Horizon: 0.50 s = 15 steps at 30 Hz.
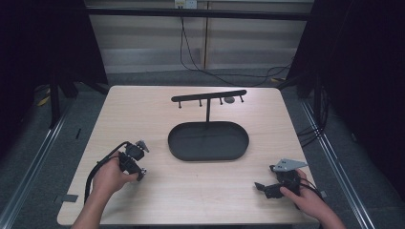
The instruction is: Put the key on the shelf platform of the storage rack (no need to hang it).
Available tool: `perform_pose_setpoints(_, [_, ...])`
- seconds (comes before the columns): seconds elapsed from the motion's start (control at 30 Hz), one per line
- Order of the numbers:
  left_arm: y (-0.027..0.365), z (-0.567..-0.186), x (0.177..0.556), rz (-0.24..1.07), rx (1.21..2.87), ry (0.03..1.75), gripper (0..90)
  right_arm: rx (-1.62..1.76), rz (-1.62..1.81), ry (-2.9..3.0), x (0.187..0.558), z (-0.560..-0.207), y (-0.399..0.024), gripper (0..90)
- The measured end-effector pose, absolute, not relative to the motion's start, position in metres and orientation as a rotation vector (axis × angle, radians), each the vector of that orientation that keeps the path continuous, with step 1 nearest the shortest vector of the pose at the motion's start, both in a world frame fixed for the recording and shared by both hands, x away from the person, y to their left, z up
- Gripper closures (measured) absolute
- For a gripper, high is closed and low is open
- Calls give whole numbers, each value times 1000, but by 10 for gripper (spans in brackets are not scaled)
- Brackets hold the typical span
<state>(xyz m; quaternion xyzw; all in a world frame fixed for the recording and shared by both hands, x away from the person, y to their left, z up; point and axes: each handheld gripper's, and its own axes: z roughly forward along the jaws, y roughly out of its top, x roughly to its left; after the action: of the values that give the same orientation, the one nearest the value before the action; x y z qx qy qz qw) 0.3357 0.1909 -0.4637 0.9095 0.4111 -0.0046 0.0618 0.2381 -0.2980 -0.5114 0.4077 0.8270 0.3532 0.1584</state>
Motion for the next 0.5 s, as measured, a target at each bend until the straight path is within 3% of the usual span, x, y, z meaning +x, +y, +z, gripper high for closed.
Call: perform_pose_setpoints(0.5, [194,-450,336,-99,2700,1253,733,1166,1010,2365,238,-511,-298,74])
